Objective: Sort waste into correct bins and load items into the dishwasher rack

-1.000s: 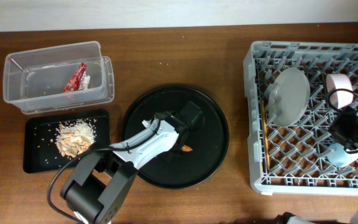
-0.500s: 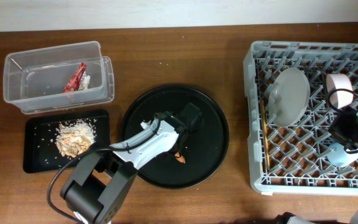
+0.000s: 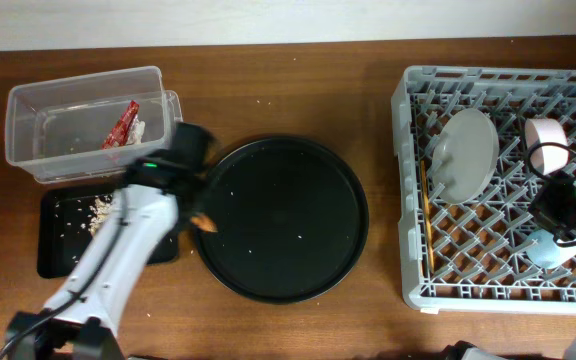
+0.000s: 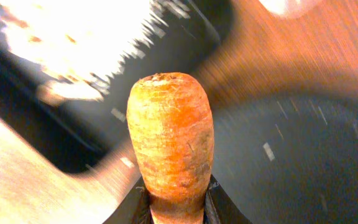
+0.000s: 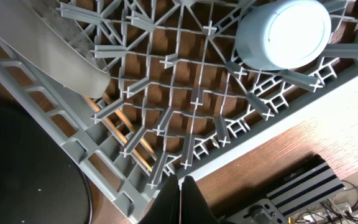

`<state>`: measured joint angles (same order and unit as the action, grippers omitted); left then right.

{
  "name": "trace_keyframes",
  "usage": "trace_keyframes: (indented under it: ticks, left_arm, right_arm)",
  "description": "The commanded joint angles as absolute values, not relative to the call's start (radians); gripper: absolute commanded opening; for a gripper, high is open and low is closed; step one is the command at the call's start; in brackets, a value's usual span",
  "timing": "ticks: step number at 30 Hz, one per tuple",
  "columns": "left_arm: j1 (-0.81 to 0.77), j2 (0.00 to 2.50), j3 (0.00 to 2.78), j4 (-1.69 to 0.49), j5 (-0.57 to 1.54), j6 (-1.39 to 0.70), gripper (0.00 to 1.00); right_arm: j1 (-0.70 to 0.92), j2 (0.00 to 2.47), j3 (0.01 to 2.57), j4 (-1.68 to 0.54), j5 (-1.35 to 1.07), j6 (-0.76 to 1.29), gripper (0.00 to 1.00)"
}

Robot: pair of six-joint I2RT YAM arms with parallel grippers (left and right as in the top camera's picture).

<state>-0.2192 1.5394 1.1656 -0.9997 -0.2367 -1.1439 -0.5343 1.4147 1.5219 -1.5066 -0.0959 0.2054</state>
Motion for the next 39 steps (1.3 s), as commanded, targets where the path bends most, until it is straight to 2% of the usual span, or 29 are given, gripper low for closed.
trace_keyframes:
  ticks: [1,4,8,20,22,23,24,27,28,29,32,33,34,36,39]
  left_arm:
    - [0.008,1.52,1.162,-1.015,-0.274,-1.075,0.1]
    - [0.243,1.523,1.162,-1.003,-0.281,-1.074,0.1]
    - [0.405,1.533,1.16,-0.981,-0.285,-1.044,0.1]
    - [0.437,1.877,1.16,-0.852,-0.272,-0.993,0.11]
    - [0.437,1.887,1.16,-0.853,-0.266,-0.993,0.28]
    - [0.437,1.887,1.16,-0.852,-0.266,-0.993,0.52]
    - [0.437,1.886,1.16,-0.852,-0.266,-0.992,0.68]
    - [0.437,1.872,1.184,-0.853,-0.231,-0.878,0.85]
    - [0.437,1.853,1.205,-0.855,-0.204,-0.825,0.96]
    - [0.433,1.811,1.23,-0.857,-0.178,-0.762,0.99]
    - [0.359,1.617,1.286,-0.844,-0.029,-0.408,0.99]
    - [0.321,1.562,1.286,-0.823,0.036,-0.313,0.99]
    - [0.284,1.529,1.286,-0.811,0.075,-0.241,0.99]
    - [0.181,1.505,1.286,-0.827,0.17,-0.041,0.99]
    - [0.074,1.509,1.285,-0.933,0.168,0.039,0.99]
  right_arm:
    - [-0.538,1.405,1.528,-1.504,-0.101,0.199,0.04]
    - [-0.538,1.405,1.528,-1.504,-0.101,0.199,0.04]
    - [-0.538,1.405,1.528,-1.504,-0.101,0.199,0.04]
    - [-0.538,1.405,1.528,-1.504,-0.101,0.199,0.04]
    - [-0.538,1.405,1.528,-1.503,-0.102,0.199,0.04]
    - [-0.538,1.405,1.528,-1.503,-0.102,0.199,0.04]
    - [-0.538,1.405,1.528,-1.503,-0.102,0.199,0.04]
    - [-0.536,1.405,1.528,-1.503,-0.107,0.198,0.07]
    - [-0.534,1.405,1.528,-1.497,-0.137,0.177,0.1]
    - [-0.512,1.405,1.528,-1.476,-0.204,0.129,0.15]
    - [-0.351,1.405,1.528,-1.382,-0.305,0.042,0.35]
    - [-0.295,1.405,1.528,-1.346,-0.327,0.029,0.46]
    - [-0.241,1.406,1.528,-1.31,-0.33,0.021,0.49]
    - [-0.112,1.425,1.528,-1.235,-0.329,-0.011,0.62]
    - [-0.002,1.483,1.528,-1.191,-0.325,-0.03,0.71]
